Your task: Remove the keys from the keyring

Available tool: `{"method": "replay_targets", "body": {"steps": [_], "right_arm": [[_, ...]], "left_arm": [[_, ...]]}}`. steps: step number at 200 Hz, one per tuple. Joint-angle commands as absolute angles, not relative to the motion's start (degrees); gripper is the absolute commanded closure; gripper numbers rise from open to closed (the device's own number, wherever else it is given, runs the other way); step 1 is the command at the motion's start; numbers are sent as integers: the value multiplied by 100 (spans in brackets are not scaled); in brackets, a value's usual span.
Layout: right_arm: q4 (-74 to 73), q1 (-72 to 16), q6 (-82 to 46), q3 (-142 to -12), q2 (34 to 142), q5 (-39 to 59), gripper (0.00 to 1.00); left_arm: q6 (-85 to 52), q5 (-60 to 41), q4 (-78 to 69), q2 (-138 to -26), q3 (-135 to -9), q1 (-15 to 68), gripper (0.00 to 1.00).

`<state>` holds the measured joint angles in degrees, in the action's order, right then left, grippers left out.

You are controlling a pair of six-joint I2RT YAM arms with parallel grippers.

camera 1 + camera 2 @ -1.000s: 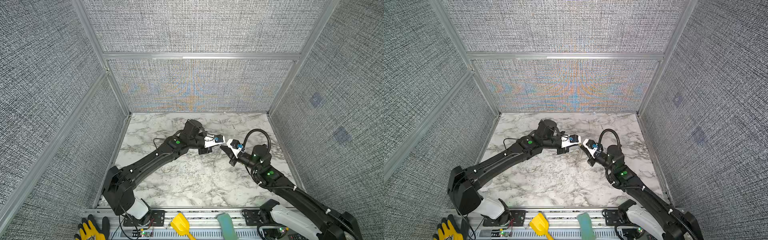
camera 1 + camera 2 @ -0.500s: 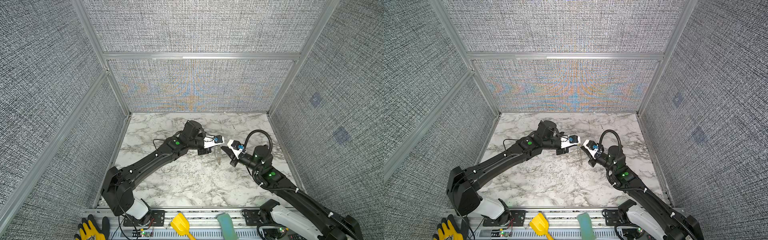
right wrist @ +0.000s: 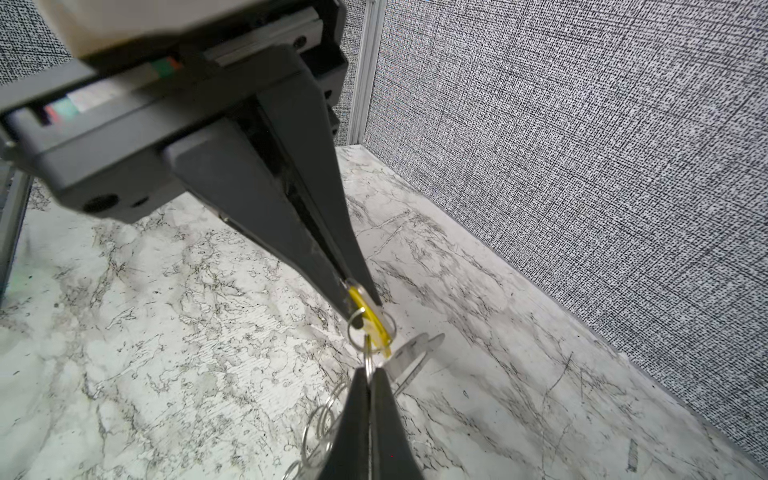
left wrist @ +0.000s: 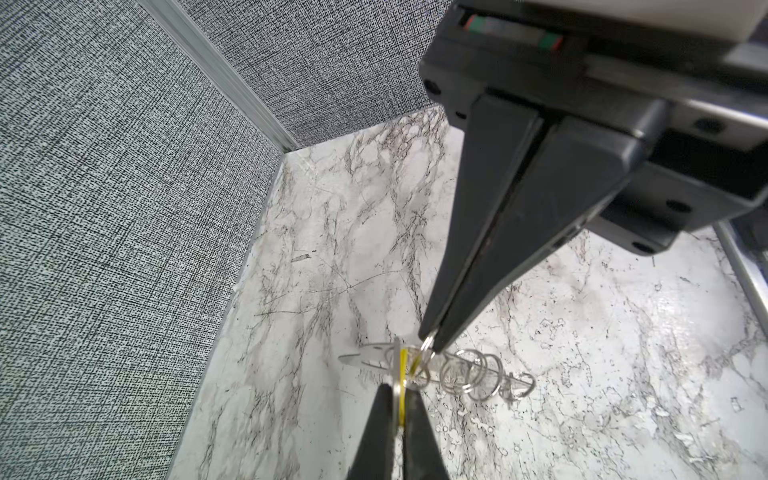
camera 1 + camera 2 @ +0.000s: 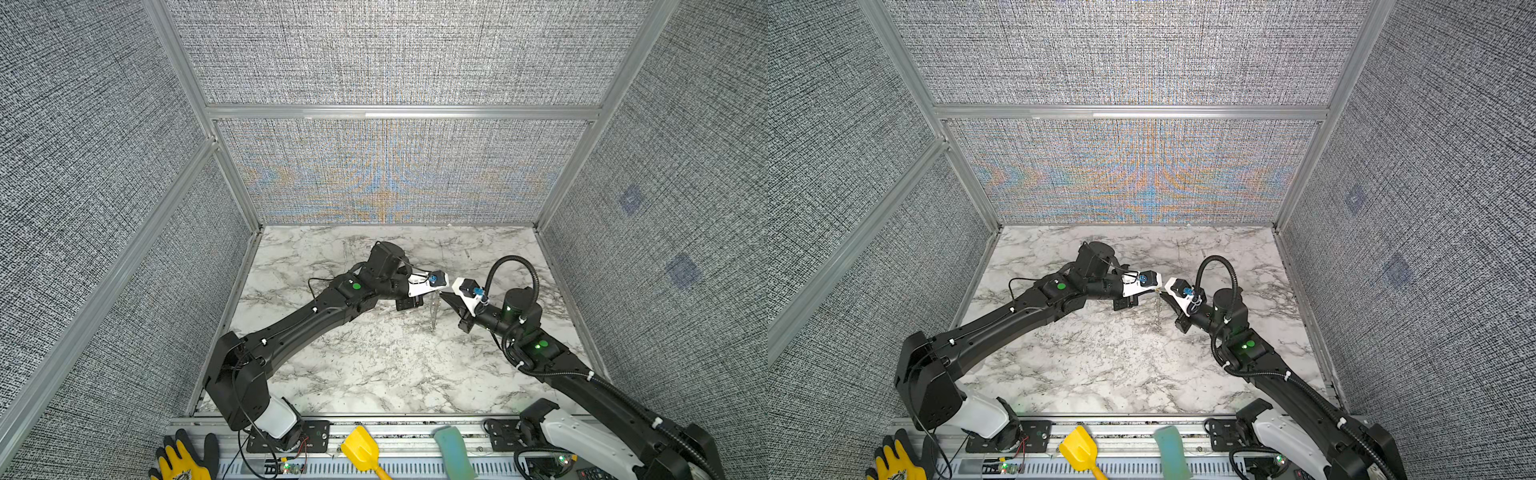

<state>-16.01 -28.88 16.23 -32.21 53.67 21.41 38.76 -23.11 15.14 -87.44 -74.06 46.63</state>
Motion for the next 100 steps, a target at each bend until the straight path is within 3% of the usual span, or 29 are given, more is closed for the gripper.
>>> {"method": "replay_targets", "body": {"steps": [1, 41, 68, 100], "right_arm": [[-1571, -2874, 1564, -3269, 5381, 2150, 100], [-1353, -2861, 1641, -3321, 5406, 2074, 100], [-1317, -2852, 1688, -3289, 5347, 2022, 84], [-1225, -2828, 1795, -3221, 5227, 1995, 77]], "left_arm": [[3845, -2417, 1462, -8729, -7493, 4667, 100], [3823, -2399, 1428, -8753, -7550, 4662, 100], [3815, -2392, 1428, -8745, -7567, 4666, 100], [3798, -2368, 1394, -8729, -7567, 4672, 100]]}}
